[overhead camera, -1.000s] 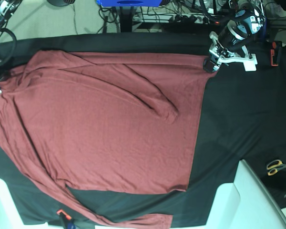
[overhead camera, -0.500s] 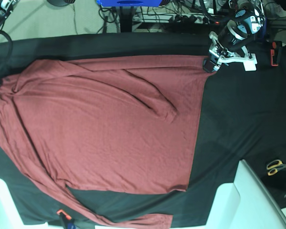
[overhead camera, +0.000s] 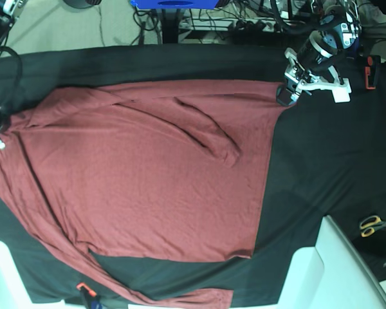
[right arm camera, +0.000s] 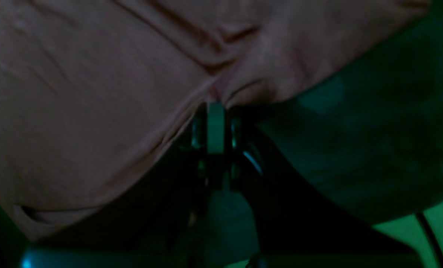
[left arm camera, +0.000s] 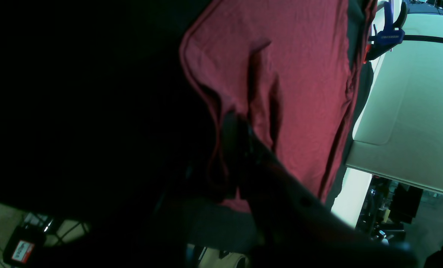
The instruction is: Fold the T-shirt properly
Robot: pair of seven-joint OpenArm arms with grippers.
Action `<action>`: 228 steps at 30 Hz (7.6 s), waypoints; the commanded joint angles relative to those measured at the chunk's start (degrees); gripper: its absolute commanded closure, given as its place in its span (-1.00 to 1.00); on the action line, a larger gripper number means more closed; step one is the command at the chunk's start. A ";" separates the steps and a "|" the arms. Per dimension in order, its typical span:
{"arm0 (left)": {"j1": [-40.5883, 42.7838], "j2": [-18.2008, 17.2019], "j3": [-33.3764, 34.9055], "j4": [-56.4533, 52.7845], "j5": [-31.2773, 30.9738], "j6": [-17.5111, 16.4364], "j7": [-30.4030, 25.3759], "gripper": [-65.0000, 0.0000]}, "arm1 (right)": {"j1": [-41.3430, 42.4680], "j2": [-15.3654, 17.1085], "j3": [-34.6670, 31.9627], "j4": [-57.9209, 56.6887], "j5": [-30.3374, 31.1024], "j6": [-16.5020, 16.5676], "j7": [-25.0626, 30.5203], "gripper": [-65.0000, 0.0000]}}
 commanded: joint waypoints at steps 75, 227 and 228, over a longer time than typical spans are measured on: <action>-16.99 -1.83 -0.24 -15.28 -0.50 4.85 -0.73 1.00 | 16.65 6.46 -18.78 -20.30 -0.08 -1.30 12.49 1.00; -1.61 -6.66 -11.76 -5.53 2.05 0.55 -0.64 1.00 | 2.32 -16.75 -13.42 2.82 0.36 -3.32 -0.17 1.00; -1.61 -6.66 -11.76 -5.53 2.05 0.55 -0.64 1.00 | 2.67 -17.19 -13.42 2.82 0.36 -3.41 -0.17 1.00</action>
